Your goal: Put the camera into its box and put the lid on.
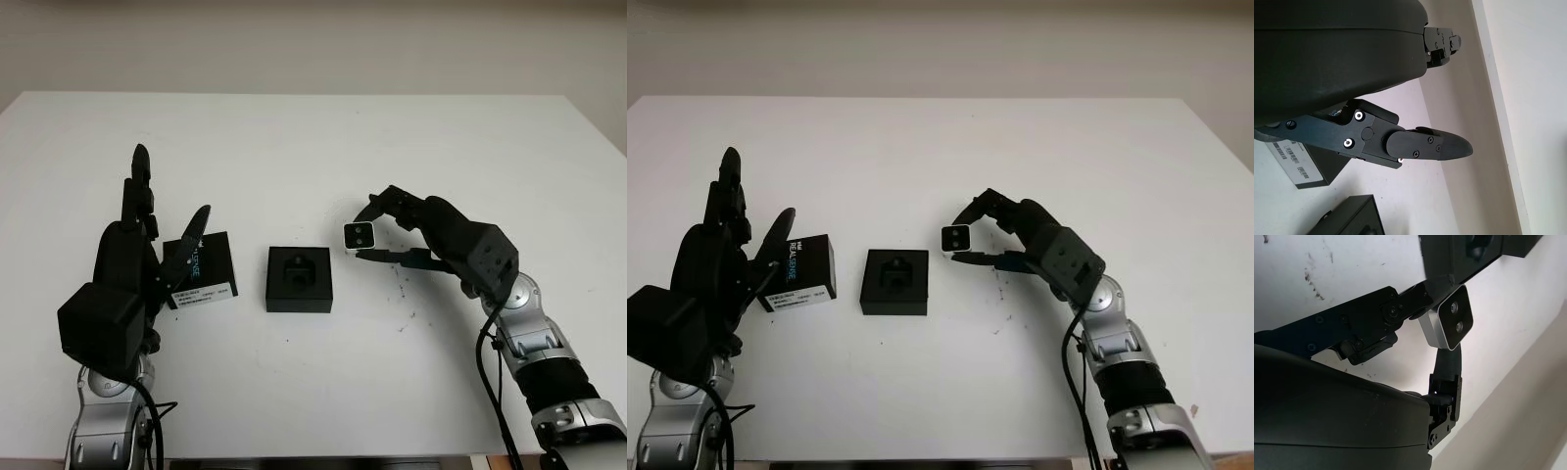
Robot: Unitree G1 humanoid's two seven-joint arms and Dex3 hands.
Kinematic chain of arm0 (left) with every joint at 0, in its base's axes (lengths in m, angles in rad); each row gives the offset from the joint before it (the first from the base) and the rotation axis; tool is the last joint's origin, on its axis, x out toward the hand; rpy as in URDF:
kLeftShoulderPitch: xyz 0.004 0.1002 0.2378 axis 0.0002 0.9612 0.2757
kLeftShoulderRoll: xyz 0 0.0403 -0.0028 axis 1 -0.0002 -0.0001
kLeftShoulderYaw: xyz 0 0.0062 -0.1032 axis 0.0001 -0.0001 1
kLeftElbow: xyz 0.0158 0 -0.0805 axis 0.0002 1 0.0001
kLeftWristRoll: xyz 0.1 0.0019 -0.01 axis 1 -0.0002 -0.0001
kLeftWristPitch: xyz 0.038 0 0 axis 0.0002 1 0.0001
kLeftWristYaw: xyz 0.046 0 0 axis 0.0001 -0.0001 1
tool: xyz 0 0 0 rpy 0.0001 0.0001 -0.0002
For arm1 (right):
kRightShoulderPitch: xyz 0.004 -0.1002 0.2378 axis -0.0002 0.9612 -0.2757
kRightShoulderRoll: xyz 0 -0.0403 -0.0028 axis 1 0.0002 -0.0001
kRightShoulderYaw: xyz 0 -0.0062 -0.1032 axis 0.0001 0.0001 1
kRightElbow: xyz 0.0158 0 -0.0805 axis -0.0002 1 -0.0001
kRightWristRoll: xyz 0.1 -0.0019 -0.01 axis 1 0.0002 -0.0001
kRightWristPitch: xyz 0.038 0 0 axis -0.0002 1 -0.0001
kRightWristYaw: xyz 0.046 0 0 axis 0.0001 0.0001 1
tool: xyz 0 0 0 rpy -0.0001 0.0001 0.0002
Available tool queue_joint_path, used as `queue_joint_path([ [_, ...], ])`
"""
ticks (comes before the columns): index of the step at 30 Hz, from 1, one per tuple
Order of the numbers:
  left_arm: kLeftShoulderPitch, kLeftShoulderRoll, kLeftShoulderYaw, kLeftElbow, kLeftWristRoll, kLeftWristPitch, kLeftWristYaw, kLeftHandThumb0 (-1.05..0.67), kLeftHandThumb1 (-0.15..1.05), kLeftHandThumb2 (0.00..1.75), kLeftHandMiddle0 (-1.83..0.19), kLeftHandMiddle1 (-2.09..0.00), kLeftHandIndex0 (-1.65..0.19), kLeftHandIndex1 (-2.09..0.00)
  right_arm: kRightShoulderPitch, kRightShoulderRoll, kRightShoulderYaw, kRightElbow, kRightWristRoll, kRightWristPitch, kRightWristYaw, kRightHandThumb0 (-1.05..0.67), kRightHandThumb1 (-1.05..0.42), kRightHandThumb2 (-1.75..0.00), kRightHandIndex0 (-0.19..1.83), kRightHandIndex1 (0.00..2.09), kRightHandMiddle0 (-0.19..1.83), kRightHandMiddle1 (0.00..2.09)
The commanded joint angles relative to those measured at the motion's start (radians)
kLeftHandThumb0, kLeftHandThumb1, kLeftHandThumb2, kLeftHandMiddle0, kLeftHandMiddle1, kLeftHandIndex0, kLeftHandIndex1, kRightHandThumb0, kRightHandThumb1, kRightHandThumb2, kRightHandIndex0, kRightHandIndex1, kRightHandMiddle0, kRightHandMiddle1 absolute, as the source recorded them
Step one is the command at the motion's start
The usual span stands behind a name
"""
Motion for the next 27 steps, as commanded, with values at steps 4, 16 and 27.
queue_joint_path([
  [4,0.009,0.001,0.002,-0.017,0.003,0.002,0.002,-0.55,1.05,0.27,0.09,-0.06,0.08,-0.05,0.054,0.043,-0.035,-0.140,0.056,0.069,-0.011,-0.45,-0.94,-0.05,0.24,0.06,0.32,1.68],
  [16,0.014,-0.009,-0.005,-0.030,0.007,0.006,0.010,-0.53,1.05,0.28,0.10,-0.05,0.09,-0.05,0.164,0.131,-0.030,-0.495,0.135,0.390,-0.029,-0.43,-0.95,-0.06,0.17,0.03,0.29,1.72],
  [27,0.015,-0.006,-0.002,-0.034,0.010,0.007,0.011,-0.54,1.05,0.28,0.10,-0.05,0.08,-0.05,0.178,0.178,0.015,-0.526,0.135,0.446,-0.010,-0.45,-0.96,-0.05,0.15,0.04,0.26,1.82],
])
